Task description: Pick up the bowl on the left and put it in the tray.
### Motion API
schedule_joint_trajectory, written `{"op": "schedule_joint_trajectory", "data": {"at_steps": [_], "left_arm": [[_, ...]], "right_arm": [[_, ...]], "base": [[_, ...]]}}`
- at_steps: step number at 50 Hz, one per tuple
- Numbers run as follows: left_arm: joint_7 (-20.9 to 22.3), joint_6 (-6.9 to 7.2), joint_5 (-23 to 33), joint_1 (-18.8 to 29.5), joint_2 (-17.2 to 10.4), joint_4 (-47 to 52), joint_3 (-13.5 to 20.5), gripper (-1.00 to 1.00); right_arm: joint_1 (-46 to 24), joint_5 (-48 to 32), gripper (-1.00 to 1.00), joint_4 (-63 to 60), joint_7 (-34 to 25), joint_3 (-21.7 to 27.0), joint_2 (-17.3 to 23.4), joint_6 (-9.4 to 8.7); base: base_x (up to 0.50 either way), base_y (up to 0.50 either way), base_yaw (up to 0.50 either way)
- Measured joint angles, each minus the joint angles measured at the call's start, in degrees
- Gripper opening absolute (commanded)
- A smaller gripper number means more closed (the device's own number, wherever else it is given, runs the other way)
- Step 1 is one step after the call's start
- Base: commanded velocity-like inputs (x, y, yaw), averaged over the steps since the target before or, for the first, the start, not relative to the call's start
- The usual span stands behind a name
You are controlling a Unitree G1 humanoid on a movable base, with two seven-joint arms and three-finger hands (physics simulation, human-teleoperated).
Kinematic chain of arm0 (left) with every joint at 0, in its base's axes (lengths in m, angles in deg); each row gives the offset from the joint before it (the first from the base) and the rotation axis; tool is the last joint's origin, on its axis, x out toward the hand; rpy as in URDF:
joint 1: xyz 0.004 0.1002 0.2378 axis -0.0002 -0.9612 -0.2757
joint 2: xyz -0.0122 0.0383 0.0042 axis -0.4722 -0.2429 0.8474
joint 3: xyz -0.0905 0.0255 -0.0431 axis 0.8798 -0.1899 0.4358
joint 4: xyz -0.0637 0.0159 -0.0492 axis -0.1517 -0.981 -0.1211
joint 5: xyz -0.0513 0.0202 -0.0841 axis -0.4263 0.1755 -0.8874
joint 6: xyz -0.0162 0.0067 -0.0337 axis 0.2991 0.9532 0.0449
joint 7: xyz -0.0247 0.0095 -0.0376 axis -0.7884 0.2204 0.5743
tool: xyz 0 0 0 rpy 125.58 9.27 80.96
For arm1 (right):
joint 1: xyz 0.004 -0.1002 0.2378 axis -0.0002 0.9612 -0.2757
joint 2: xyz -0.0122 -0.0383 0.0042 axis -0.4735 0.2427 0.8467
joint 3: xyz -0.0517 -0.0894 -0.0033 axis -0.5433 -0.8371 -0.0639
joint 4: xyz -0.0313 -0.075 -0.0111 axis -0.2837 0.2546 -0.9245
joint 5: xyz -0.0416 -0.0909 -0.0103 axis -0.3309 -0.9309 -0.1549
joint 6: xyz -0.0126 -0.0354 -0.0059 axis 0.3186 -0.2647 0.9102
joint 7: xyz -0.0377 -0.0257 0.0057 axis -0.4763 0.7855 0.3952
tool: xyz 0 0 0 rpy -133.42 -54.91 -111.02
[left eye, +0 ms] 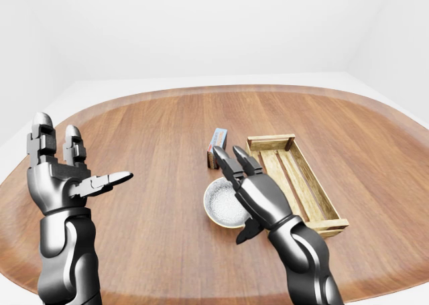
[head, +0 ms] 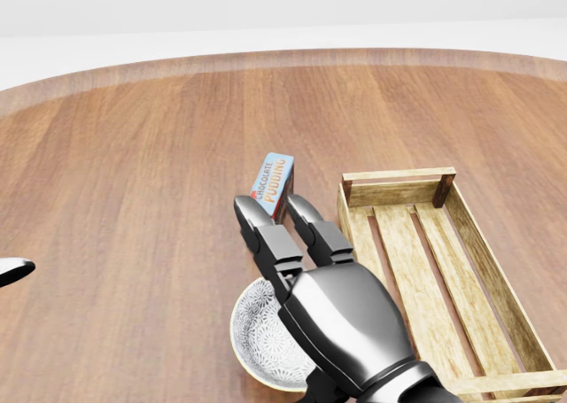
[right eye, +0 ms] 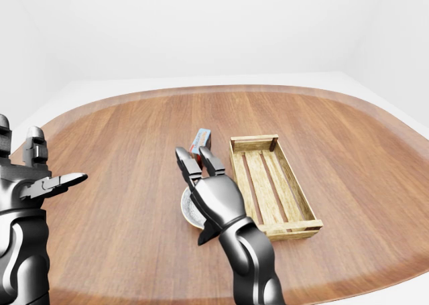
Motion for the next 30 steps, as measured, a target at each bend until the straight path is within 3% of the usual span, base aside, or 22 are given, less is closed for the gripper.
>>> {"op": "schedule_joint_trajectory", "data": {"at_steps": [30], "left_arm": [[0.1, 0.00, 0.7, 0.0, 0.3, -0.5, -0.7, 1.00]], "right_arm": [[3.7, -6.2, 1.00, 6.3, -0.1, 0.2, 0.0, 0.00]], "base": [[0.00, 0.00, 0.00]]}}
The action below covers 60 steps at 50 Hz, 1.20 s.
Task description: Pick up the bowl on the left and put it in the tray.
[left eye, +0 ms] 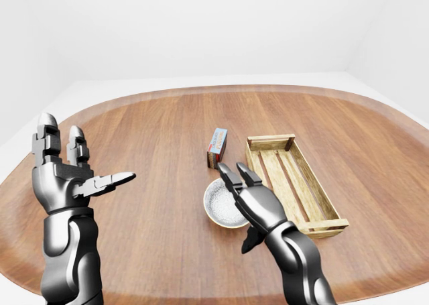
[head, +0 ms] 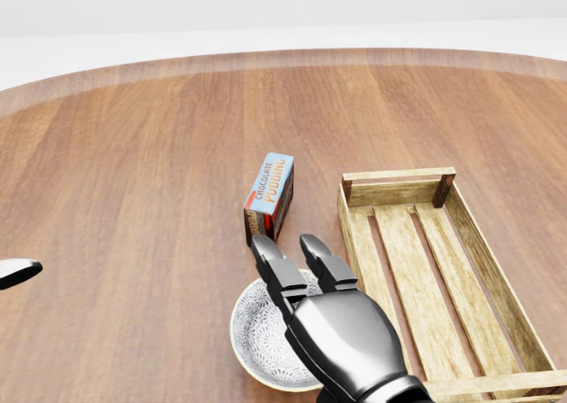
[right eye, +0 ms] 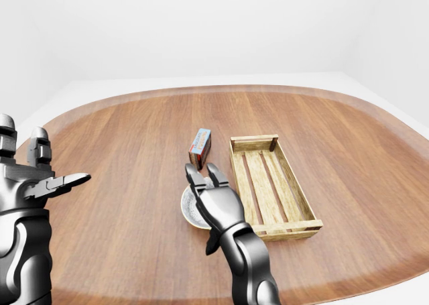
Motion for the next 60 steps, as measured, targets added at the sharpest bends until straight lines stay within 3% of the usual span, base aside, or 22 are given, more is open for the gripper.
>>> {"op": "schedule_joint_trajectory", "data": {"at_steps": [38, 60], "left_arm": [[-0.2, 0.00, -0.4, 0.2, -0.3, -0.3, 0.3, 1.00], [-0.2, 0.00, -0.3, 0.1, -0.1, -0.3, 0.1, 1.00]], "right_arm": [[-3.4, 3.4, 1.00, 12.2, 3.2, 4.4, 0.4, 0.00], [-4.9, 4.1, 1.00, 19.4, 4.0, 3.9, -0.1, 0.00]], "base": [[0.00, 0.00, 0.00], [0.00, 0.00, 0.00]]}}
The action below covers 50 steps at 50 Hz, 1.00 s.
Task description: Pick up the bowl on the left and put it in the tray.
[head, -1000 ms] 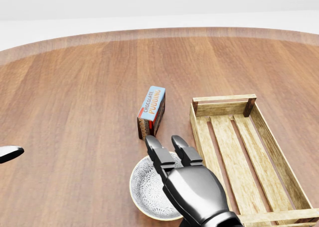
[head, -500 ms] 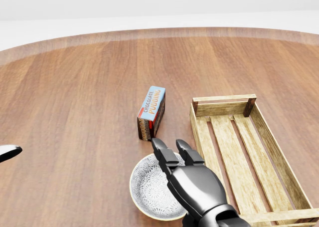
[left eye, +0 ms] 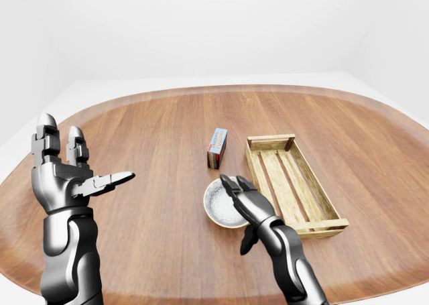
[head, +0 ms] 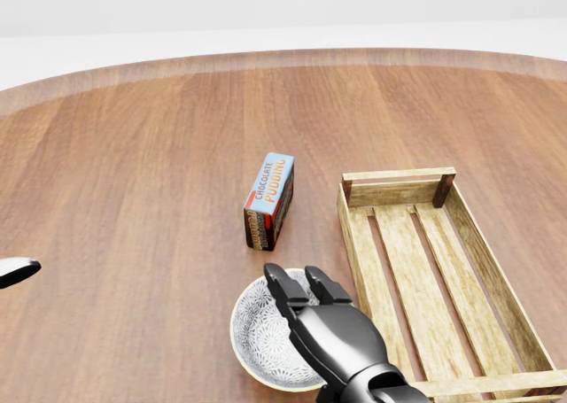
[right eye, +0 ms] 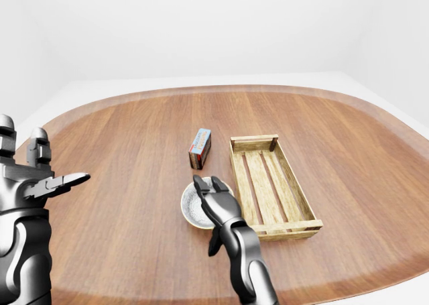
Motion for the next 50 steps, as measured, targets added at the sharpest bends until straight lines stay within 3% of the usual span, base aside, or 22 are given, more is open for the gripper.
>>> {"op": "schedule_joint_trajectory", "data": {"at_steps": [50], "left_arm": [[-0.1, 0.00, -0.3, 0.0, 0.0, 0.2, 0.1, 1.00]], "right_arm": [[-1.5, -2.2, 1.00, 7.4, -2.8, 0.9, 0.3, 0.00]], "base": [[0.00, 0.00, 0.00]]}}
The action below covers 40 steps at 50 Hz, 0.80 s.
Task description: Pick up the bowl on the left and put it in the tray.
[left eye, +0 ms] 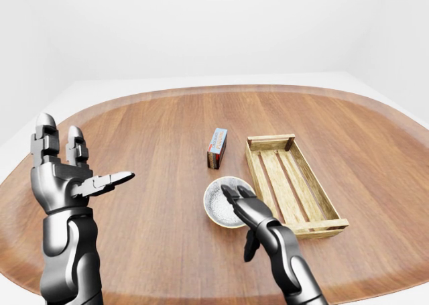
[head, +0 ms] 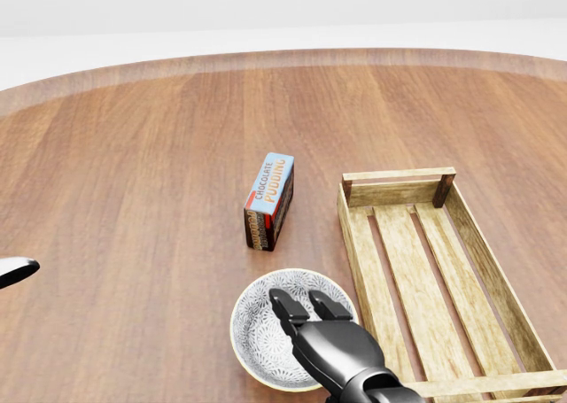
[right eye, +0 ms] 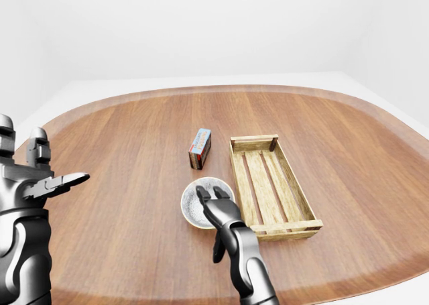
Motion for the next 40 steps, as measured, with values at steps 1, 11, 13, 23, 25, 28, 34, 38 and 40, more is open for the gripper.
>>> {"op": "schedule_joint_trajectory", "data": {"at_steps": [1, 11, 13, 23, 25, 28, 34, 38, 40], "left_arm": [[0.0, 0.00, 0.0, 0.0, 0.0, 0.0, 0.0, 1.00], [-0.1, 0.00, -0.1, 0.1, 0.0, -0.2, 0.0, 1.00], [-0.1, 0.00, 0.0, 0.1, 0.0, -0.2, -0.1, 1.00], [-0.3, 0.00, -0.3, 0.1, -0.1, 0.1, 0.1, 1.00], [-0.3, 0.00, -0.3, 0.1, -0.1, 0.1, 0.1, 1.00], [-0.3, 0.00, -0.4, 0.0, -0.1, 0.2, 0.1, 1.00], [-0.3, 0.00, -0.6, 0.0, -0.1, 0.2, 0.3, 1.00], [-0.4, 0.00, -0.6, 0.0, -0.1, 0.3, 0.2, 1.00], [-0.4, 0.00, -0.6, 0.0, -0.1, 0.3, 0.2, 1.00]], "right_arm": [[0.0, 0.0, 1.00, 0.1, 0.0, 0.0, 0.0, 0.00], [-0.6, -0.2, 1.00, 1.7, 0.1, 0.2, -0.2, 0.00], [-0.7, -0.3, 1.00, 2.0, 0.1, 0.2, -0.3, 0.00], [-1.3, -0.2, 1.00, 4.1, 0.6, 0.2, -0.5, 0.00], [-1.5, -0.2, 1.00, 4.5, 0.7, 0.1, -0.6, 0.00], [-1.8, -0.1, 1.00, 5.4, 1.0, 0.1, -0.7, 0.00], [-2.3, -0.2, 1.00, 7.0, 1.4, -0.1, -0.8, 0.00], [-2.5, -0.4, 1.00, 7.9, 1.6, -0.1, -0.8, 0.00], [-2.6, -0.6, 1.00, 8.3, 1.6, -0.2, -0.9, 0.00]], "base": [[0.00, 0.00, 0.00], [0.00, 0.00, 0.00], [0.00, 0.00, 0.00], [0.00, 0.00, 0.00], [0.00, 0.00, 0.00], [0.00, 0.00, 0.00], [0.00, 0.00, 0.00], [0.00, 0.00, 0.00], [0.00, 0.00, 0.00]]}}
